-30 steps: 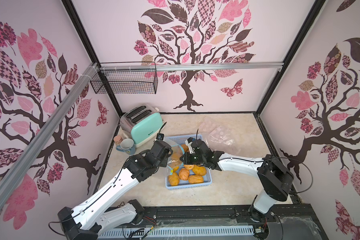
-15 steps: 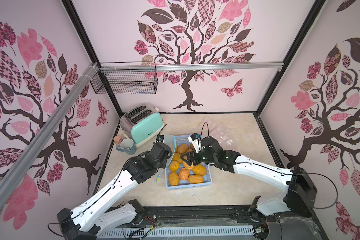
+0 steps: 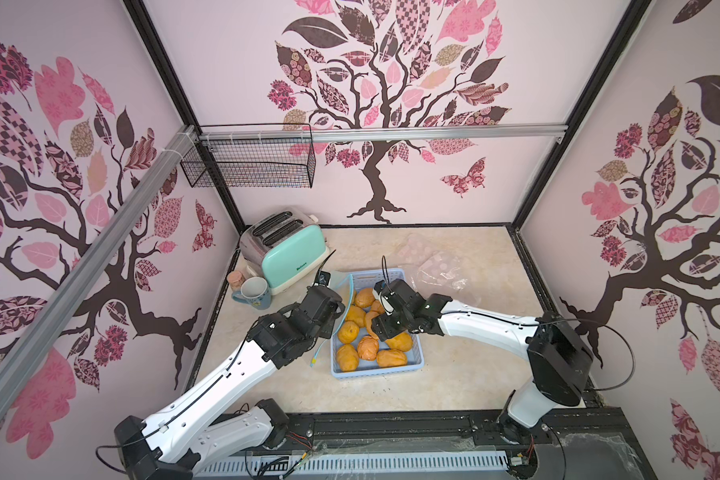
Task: Put the potatoes into a zipper bag and zip it
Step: Pick up the potato from the basket.
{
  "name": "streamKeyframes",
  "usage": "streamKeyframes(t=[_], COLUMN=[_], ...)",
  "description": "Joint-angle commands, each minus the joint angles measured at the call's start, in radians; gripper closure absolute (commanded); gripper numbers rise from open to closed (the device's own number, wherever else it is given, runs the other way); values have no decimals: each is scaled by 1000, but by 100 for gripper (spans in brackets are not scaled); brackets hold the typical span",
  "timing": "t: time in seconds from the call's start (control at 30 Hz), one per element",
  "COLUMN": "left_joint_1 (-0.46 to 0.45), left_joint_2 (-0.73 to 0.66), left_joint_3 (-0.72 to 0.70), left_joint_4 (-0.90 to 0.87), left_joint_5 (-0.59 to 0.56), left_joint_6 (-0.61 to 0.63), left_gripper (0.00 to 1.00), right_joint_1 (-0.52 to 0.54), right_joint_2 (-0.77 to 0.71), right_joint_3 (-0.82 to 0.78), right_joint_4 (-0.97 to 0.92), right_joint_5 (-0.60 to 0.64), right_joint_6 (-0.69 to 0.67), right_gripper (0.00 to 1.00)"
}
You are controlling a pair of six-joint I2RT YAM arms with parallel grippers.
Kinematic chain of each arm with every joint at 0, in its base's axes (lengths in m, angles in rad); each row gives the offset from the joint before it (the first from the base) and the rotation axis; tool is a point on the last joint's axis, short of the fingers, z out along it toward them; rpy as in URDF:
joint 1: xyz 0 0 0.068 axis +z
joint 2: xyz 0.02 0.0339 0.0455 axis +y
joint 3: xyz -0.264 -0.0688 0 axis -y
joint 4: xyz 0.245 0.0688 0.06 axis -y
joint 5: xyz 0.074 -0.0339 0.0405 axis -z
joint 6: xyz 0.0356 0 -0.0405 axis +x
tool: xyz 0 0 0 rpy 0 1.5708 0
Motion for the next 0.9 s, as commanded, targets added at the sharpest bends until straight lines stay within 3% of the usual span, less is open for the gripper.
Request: streamKeyframes(t=[0.0, 0.13, 0.37, 0.63, 0.73, 0.87], left_joint_1=[-3, -3, -4, -4, -4, -2], left_joint_2=[-1, -5, 1, 1, 1, 1], left_joint_3=[-28, -32, -33, -33, -33, -33], left_joint_4=[10, 14, 15, 16, 19, 22], left_joint_5=[0, 11, 11, 29, 42, 51], left_joint_6=[10, 14, 18, 18, 18, 17], left_gripper=[100, 100, 100, 100, 100, 100], right_joint_1=[4, 5, 4, 5, 6, 15], right_joint_2=[70, 124, 117, -154, -286, -388], right_joint_3=[54, 77, 92, -39, -136, -265], right_joint_4=[-31, -10, -10, 146, 326, 653], right_joint_5=[9, -55, -80, -148, -286, -364], right_joint_6=[-22, -28, -31, -8, 95, 365], right_gripper=[24, 31, 55, 67, 67, 69])
